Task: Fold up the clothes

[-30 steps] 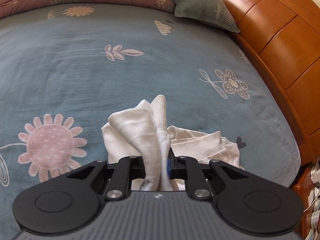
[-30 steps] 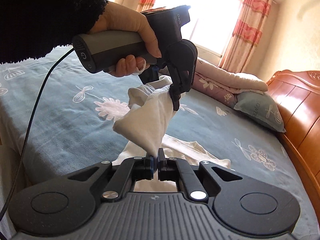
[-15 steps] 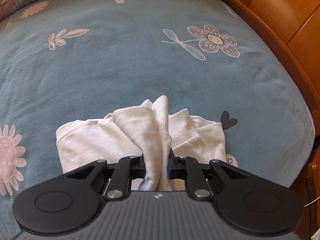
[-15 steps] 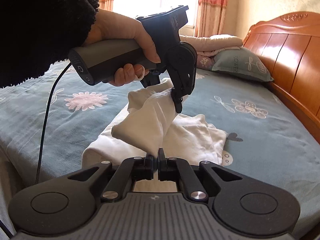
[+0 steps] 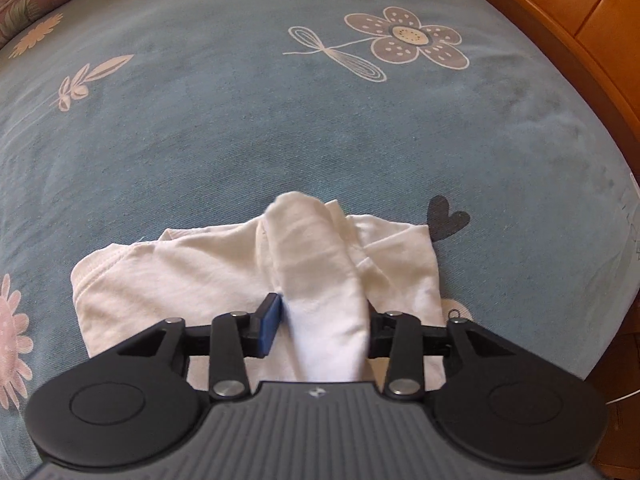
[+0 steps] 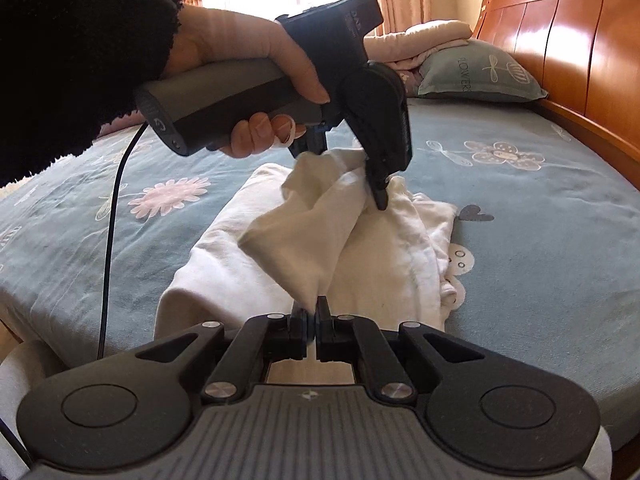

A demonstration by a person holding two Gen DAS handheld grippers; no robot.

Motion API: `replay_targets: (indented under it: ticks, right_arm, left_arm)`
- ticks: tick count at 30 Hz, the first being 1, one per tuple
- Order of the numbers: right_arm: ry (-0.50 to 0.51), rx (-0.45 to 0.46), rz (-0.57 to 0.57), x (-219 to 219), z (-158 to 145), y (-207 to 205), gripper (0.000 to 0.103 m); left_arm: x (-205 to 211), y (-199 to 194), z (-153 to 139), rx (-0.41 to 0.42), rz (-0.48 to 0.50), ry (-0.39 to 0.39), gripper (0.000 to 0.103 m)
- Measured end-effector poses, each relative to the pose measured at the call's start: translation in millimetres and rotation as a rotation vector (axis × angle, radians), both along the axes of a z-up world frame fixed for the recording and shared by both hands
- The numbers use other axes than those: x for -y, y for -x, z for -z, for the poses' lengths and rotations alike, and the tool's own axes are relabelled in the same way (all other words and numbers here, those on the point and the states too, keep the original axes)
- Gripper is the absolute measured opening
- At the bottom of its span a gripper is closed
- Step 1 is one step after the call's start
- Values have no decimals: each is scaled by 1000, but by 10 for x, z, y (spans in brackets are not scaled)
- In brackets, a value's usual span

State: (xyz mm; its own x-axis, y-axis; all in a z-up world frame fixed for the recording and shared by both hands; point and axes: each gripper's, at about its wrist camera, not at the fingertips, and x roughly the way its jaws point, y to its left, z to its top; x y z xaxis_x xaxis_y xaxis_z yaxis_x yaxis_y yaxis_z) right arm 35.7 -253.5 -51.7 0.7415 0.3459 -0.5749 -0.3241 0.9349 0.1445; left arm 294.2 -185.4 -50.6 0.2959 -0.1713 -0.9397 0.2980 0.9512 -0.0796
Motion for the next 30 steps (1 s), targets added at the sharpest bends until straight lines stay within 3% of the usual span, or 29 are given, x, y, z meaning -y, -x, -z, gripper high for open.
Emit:
replay_targets:
  ticks: [4,11,14,21,23,25,30]
  right_arm:
    - [-42,-42,15,94,94,-34,16]
    - [-168,-87,30,327,172,-94,39]
    - [-251,-115,30,443,217,-123,50]
    - [-489,-196,46,751,373,-250,51]
    - [-524,-206,51,793,395,-274,47]
    - [-524,-213,64,810,407,-296,25]
    - [-530,-234,97,832,457,-325,22]
  left_arm:
    - [52,25,-28,17,-1,33,52]
    - [-45,69,-244,28,38,312,56]
    - [-178,163,-330,61,58,349,58]
    - [-767,849,-434,273,168,254,64]
    - [-972,1139,-421,325,174,231,68]
    - [-1177,1429,-407,376,180,208,71]
    - [-1434,2091,-338,475,216,132,82]
